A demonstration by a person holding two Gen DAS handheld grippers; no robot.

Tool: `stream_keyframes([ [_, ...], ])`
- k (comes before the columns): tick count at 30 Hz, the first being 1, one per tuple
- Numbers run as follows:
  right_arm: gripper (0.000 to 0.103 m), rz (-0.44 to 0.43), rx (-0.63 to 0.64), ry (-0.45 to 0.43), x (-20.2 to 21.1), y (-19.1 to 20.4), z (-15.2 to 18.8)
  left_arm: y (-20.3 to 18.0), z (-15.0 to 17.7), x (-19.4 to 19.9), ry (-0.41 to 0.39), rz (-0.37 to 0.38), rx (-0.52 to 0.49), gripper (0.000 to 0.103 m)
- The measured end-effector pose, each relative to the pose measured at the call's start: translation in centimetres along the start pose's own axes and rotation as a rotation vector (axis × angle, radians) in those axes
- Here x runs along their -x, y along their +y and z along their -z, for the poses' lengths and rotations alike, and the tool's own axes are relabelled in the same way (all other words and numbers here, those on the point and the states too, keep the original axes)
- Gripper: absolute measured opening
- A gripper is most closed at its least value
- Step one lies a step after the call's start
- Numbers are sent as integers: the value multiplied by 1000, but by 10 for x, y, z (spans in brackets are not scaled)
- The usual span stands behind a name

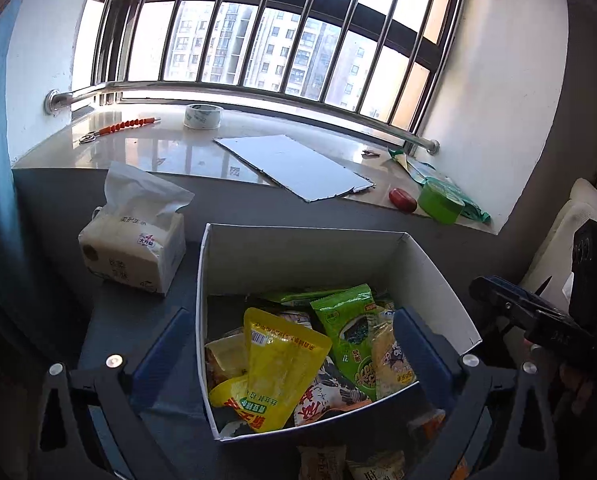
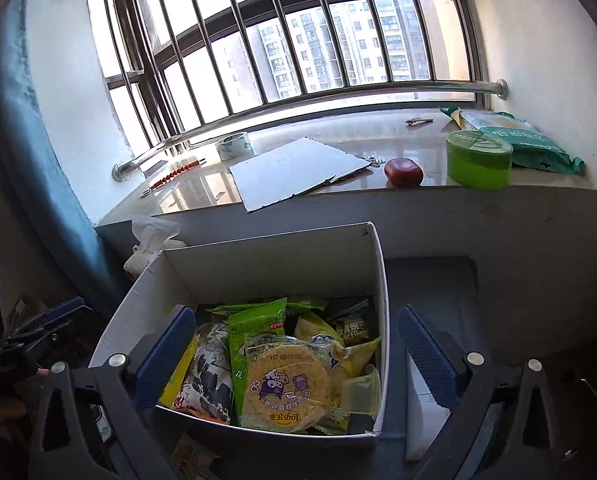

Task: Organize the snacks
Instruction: 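Drop the yellow bag into the box with the left gripper while the right drops the jelly cup, then move both tools back over the remaining snacks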

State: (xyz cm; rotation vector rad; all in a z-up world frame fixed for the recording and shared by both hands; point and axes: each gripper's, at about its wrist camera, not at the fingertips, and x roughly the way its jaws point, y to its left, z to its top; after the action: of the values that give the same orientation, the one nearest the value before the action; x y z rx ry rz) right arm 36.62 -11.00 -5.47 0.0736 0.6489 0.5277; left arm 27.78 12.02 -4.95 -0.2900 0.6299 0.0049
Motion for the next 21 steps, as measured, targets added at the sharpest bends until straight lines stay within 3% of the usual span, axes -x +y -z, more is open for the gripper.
stream_keyframes([
  [6,103,-29,23,-14,28,9,8,-20,6,42,-44,18,-63,103],
  [11,103,-68,69,-39,70,21,35,-35,36,85,-71,21,-128,103],
  [16,103,-67,84,-47,118,22,88,-36,90,121,-70,58,-138,103],
  [21,103,14,29,-20,150,3,159,-31,154,136,-17,81,-112,103],
])
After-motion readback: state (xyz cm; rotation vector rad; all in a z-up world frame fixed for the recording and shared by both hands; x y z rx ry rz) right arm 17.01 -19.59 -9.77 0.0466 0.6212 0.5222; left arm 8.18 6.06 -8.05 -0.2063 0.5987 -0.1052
